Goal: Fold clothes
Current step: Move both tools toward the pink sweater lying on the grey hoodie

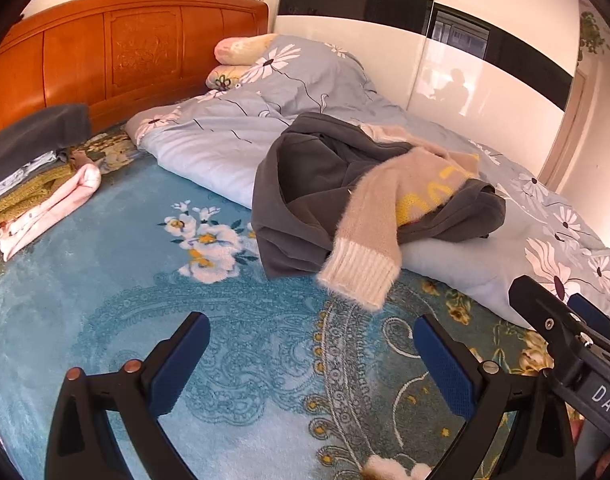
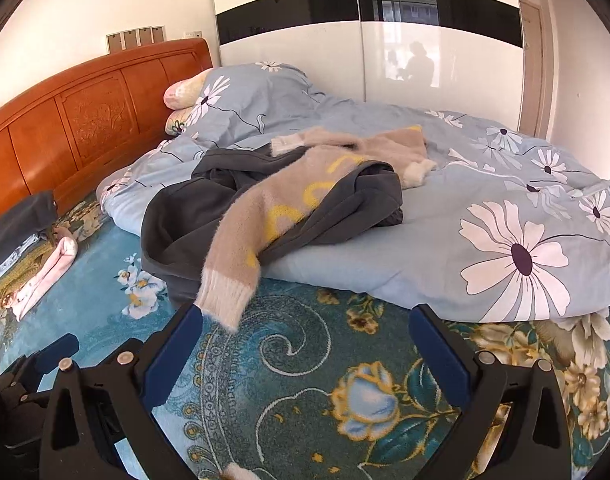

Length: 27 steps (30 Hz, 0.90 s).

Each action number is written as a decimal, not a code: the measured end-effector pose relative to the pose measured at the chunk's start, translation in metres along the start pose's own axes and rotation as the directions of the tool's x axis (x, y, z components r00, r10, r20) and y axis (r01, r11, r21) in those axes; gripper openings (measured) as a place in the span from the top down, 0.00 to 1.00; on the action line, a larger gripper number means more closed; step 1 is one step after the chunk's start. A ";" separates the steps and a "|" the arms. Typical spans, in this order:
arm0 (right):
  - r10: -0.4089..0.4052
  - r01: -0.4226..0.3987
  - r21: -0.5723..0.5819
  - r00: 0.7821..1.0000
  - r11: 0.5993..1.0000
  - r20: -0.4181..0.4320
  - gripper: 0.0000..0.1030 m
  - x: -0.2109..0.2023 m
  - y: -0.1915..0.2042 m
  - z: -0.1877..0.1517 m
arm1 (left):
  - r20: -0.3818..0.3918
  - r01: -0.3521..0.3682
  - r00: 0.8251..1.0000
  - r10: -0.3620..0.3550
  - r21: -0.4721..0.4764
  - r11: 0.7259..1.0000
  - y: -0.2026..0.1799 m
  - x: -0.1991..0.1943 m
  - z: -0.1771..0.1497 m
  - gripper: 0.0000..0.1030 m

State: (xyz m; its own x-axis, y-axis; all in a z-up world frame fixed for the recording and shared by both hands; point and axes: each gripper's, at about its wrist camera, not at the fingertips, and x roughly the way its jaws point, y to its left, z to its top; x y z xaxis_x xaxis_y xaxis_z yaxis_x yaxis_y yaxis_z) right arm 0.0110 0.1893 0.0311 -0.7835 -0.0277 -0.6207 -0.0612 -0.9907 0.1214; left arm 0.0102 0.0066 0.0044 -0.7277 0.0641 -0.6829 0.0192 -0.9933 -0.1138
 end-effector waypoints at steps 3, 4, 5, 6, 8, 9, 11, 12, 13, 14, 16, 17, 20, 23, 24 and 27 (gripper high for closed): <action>0.002 -0.002 -0.002 1.000 1.000 0.000 0.00 -0.006 -0.002 -0.004 | 0.056 -0.013 0.998 0.013 -0.008 1.000 -0.005 -0.008 -0.003 0.00; 0.002 -0.002 -0.002 1.000 1.000 0.000 0.00 -0.008 -0.003 -0.006 | 0.074 -0.017 0.997 0.017 -0.011 1.000 -0.007 -0.010 -0.005 0.00; 0.003 -0.003 -0.003 1.000 1.000 0.000 0.00 -0.010 -0.004 -0.007 | 0.081 -0.023 0.996 0.024 -0.005 1.000 -0.011 -0.013 -0.006 0.00; 0.003 -0.003 -0.004 1.000 1.000 0.000 0.00 -0.012 -0.004 -0.009 | 0.080 -0.023 0.997 0.023 0.002 1.000 -0.013 -0.015 -0.008 0.00; -0.005 0.005 -0.013 1.000 1.000 0.010 0.00 -0.016 -0.004 -0.010 | 0.077 -0.018 0.997 0.017 0.014 1.000 -0.016 -0.018 -0.012 0.00; -0.010 0.010 -0.020 1.000 1.000 0.014 0.00 -0.018 -0.004 -0.009 | 0.078 -0.019 0.997 0.017 0.022 1.000 -0.019 -0.020 -0.013 0.00; -0.012 0.013 -0.034 1.000 0.999 0.015 0.00 -0.022 -0.001 -0.009 | 0.082 -0.023 0.996 0.020 0.037 0.999 -0.025 -0.025 -0.017 0.00; -0.008 0.008 -0.036 1.000 0.999 0.016 0.00 -0.023 0.001 -0.009 | 0.083 -0.026 0.996 0.022 0.043 0.999 -0.028 -0.028 -0.018 0.00; -0.003 0.004 -0.039 1.000 0.999 0.017 0.00 -0.023 0.003 -0.010 | 0.085 -0.029 0.996 0.025 0.049 0.998 -0.031 -0.030 -0.019 0.00; 0.001 0.000 -0.042 1.000 0.999 0.018 0.00 -0.025 0.004 -0.010 | 0.087 -0.030 0.996 0.025 0.053 0.998 -0.033 -0.033 -0.020 0.00; 0.013 -0.012 -0.049 1.000 0.999 0.021 0.00 -0.030 0.005 -0.012 | 0.094 -0.030 0.995 0.025 0.056 0.998 -0.038 -0.039 -0.022 0.00; 0.025 -0.024 -0.050 0.999 0.998 0.021 0.00 -0.034 0.003 -0.013 | 0.096 -0.030 0.995 0.024 0.056 0.998 -0.040 -0.042 -0.024 0.00; 0.047 -0.045 -0.051 0.998 0.998 0.035 0.00 -0.044 -0.009 -0.019 | 0.089 -0.027 0.996 0.022 0.046 0.999 -0.045 -0.047 -0.028 0.00; 0.064 -0.063 -0.043 0.997 0.997 0.035 0.00 -0.052 -0.019 -0.024 | 0.086 -0.031 0.996 0.026 0.052 0.998 -0.051 -0.050 -0.031 0.00; 0.071 -0.070 -0.039 0.997 0.997 0.035 0.00 -0.054 -0.023 -0.026 | 0.087 -0.032 0.996 0.027 0.057 0.998 -0.053 -0.050 -0.032 0.00; 0.077 -0.076 -0.032 0.997 0.997 0.030 0.00 -0.058 -0.027 -0.027 | 0.085 -0.023 0.996 0.017 0.065 0.998 -0.058 -0.051 -0.033 0.00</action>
State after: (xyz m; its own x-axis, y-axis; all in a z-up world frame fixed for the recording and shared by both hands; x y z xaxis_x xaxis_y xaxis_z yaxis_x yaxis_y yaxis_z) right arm 0.0747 0.2146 0.0433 -0.8042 -0.0994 -0.5860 0.0182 -0.9896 0.1429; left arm 0.0686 0.0638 0.0215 -0.7829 0.0389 -0.6209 -0.0088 -0.9986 -0.0515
